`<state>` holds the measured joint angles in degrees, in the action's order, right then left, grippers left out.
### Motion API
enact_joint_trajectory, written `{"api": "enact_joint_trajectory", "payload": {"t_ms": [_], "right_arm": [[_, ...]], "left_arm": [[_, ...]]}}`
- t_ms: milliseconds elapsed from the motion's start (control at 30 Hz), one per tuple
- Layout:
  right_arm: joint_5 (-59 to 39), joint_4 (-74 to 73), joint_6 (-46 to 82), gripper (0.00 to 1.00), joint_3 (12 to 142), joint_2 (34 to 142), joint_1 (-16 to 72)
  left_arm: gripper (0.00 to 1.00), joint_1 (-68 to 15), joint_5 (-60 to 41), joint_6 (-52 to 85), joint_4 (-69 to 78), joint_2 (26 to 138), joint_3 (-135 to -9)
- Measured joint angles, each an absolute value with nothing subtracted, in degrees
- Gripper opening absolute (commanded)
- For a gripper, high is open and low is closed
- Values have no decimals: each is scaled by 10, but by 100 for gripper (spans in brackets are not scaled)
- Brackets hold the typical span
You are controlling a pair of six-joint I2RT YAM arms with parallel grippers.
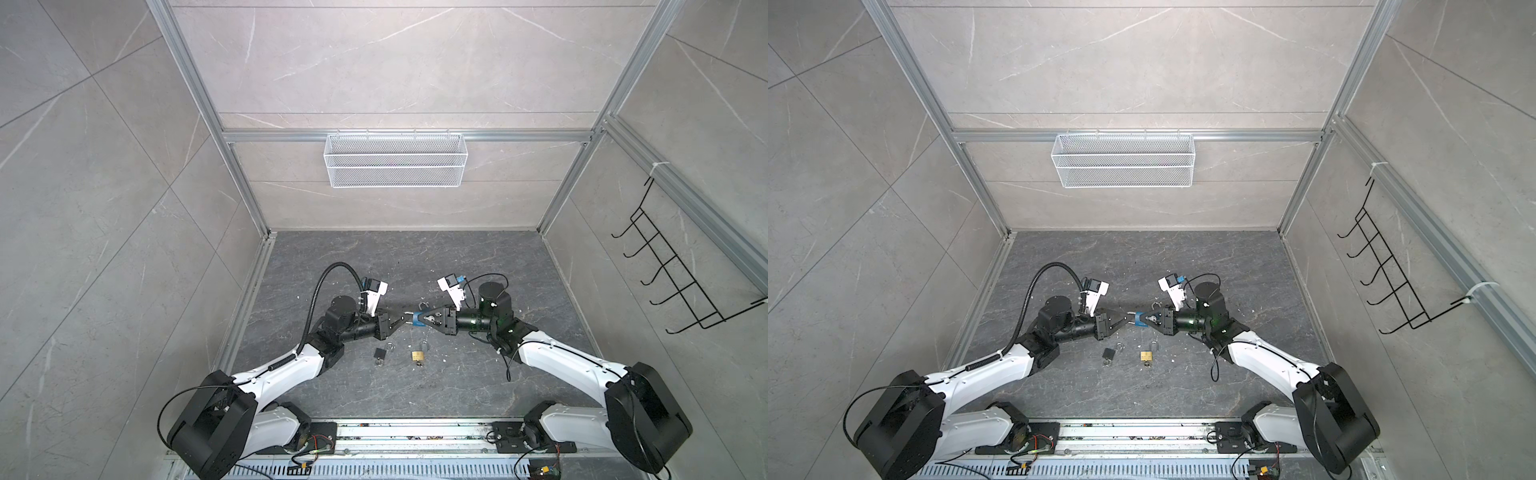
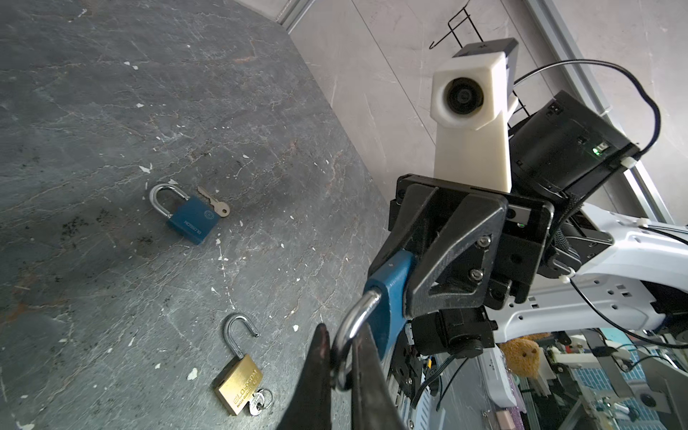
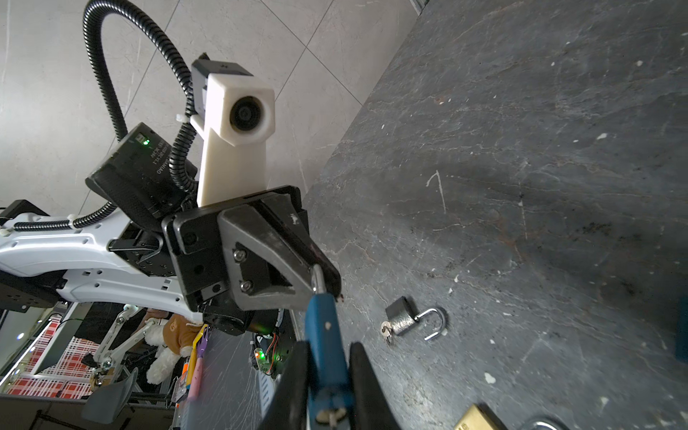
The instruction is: Lock with the key
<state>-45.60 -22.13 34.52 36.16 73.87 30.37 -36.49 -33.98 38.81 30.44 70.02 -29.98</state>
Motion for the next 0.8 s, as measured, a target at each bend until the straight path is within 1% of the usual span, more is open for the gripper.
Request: {"api": "enact_joint_trajectory", "payload": {"t_ms": [433, 800], "right_arm": [[-437, -203, 343, 0, 393, 764, 310], [-431, -196, 343, 0, 394, 780, 317]], "left_arm": [[0, -368, -315, 384, 281, 716, -325], [0, -370, -286, 369, 226, 706, -328]]}}
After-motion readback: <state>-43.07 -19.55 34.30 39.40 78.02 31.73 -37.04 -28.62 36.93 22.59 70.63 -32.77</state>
